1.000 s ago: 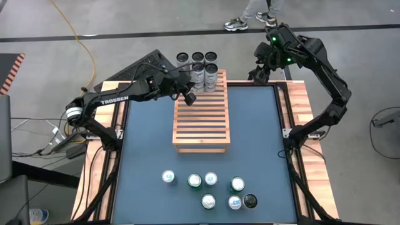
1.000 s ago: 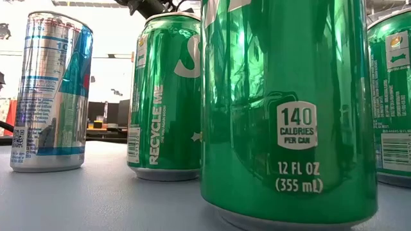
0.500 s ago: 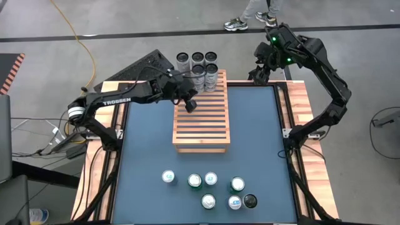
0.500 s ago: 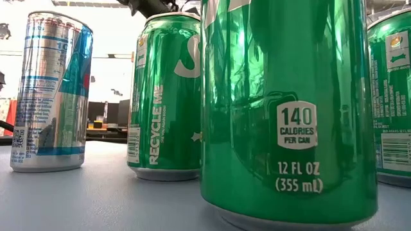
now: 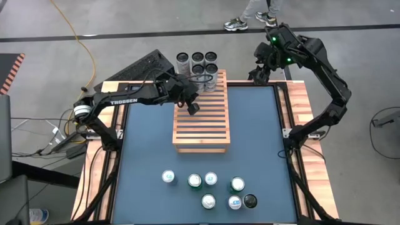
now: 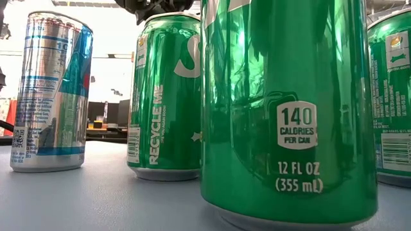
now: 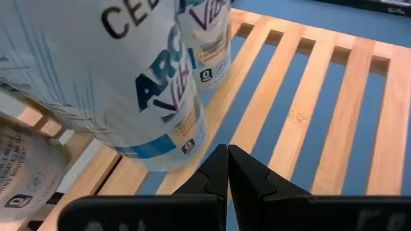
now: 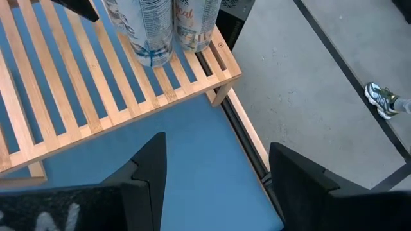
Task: Place canned beverage on shelf
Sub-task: Put the white blue soda can on the shelf aligned with the other white blue soda can
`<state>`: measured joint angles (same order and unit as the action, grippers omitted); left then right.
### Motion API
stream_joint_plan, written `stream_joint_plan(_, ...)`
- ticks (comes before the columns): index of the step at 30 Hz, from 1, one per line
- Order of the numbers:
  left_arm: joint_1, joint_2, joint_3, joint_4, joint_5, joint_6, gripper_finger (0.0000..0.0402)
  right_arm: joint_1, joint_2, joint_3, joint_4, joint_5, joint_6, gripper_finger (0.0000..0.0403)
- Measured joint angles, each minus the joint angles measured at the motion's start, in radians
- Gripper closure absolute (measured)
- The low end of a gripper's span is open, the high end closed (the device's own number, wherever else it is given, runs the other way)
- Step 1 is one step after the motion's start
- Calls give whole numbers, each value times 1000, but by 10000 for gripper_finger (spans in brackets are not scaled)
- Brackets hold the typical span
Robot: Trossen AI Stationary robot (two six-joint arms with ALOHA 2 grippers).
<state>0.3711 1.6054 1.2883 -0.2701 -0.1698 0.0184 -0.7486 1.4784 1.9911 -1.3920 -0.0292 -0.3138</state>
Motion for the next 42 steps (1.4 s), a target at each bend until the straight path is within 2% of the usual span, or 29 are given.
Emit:
stream_joint_plan(23, 1, 0, 0, -9, -88, 30, 402, 0, 0, 0, 0, 0, -10, 182)
stream_joint_plan(30, 3, 0, 0, -10, -67, 26, 402, 0, 0, 0, 0, 0, -9, 182)
stream_joint_plan(34, -1, 0, 0, 1, 55, 26, 402, 0, 0, 0, 0, 0, -9, 182)
stream_joint_plan(42, -7, 0, -85, 139, -3, 14, 402, 0, 0, 0, 0, 0, -9, 182)
